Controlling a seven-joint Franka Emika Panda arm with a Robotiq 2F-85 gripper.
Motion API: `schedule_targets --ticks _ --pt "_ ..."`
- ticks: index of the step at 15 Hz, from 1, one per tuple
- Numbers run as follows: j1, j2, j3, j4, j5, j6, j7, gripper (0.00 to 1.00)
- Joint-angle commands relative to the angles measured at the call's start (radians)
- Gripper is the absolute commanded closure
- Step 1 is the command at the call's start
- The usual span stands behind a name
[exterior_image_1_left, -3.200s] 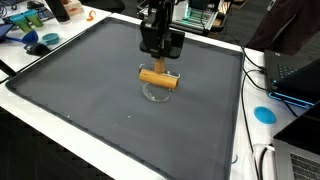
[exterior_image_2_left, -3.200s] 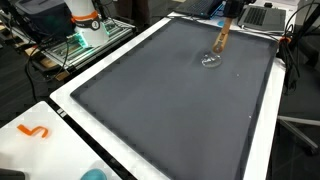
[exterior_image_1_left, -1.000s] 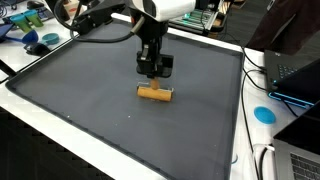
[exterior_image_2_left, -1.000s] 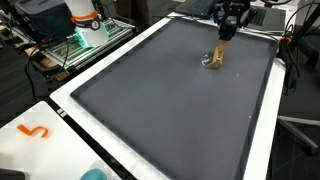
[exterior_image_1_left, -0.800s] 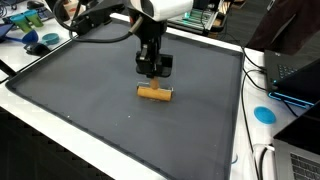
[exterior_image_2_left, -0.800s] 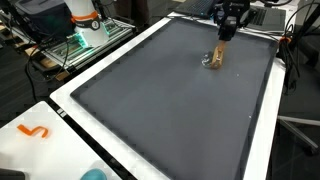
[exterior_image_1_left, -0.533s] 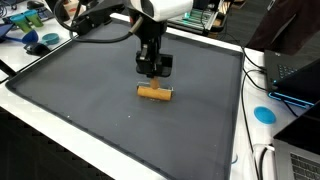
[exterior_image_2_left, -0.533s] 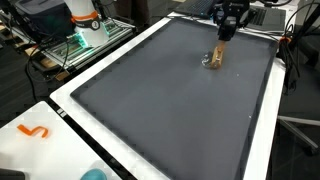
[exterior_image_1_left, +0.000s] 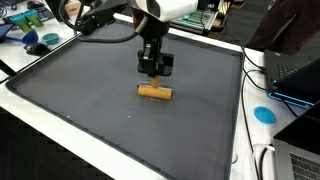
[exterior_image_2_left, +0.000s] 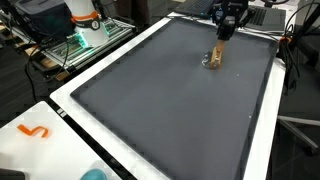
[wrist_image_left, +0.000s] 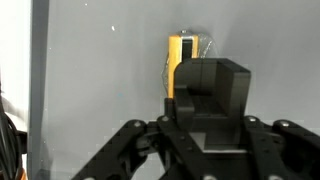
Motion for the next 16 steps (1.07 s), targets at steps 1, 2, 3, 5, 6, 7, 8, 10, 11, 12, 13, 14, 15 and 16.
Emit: schedule_targets --ticks 1,2,3,5,6,7,8,10,11,12,13,14,15,16 --pt "0.001 0.014 -0.008 -0.118 -0.02 -0.01 -0.013 0.77" --pt "0.001 0.011 -0.008 -0.123 -0.019 -0.01 -0.014 0.77" --pt "0.0 0.008 -0.008 -0.128 -0.019 -0.01 -0.016 0.77" --pt "-0.001 0.002 -0.009 -0.136 -0.018 -0.01 -0.016 0.77" --pt "-0.001 -0.001 -0.011 -0.14 -0.02 -0.01 -0.013 0.77" --pt "-0.003 -0.004 -0.009 -0.144 -0.016 -0.011 -0.017 0.77" --pt "-0.003 -0.006 -0.011 -0.147 -0.018 -0.01 -0.014 0.77" --pt "-0.005 -0.011 -0.01 -0.154 -0.016 -0.009 -0.017 0.77" --pt "-0.005 -0.013 -0.01 -0.157 -0.015 -0.009 -0.016 0.77" --pt "-0.006 -0.014 -0.01 -0.16 -0.015 -0.009 -0.016 0.77" --pt "-0.008 -0.016 -0.009 -0.163 -0.012 -0.009 -0.02 0.77" --pt "-0.009 -0.018 -0.009 -0.166 -0.011 -0.009 -0.021 0.77" --pt "-0.009 -0.02 -0.009 -0.169 -0.011 -0.008 -0.02 0.77" --pt "-0.011 -0.024 -0.008 -0.174 -0.008 -0.007 -0.024 0.77"
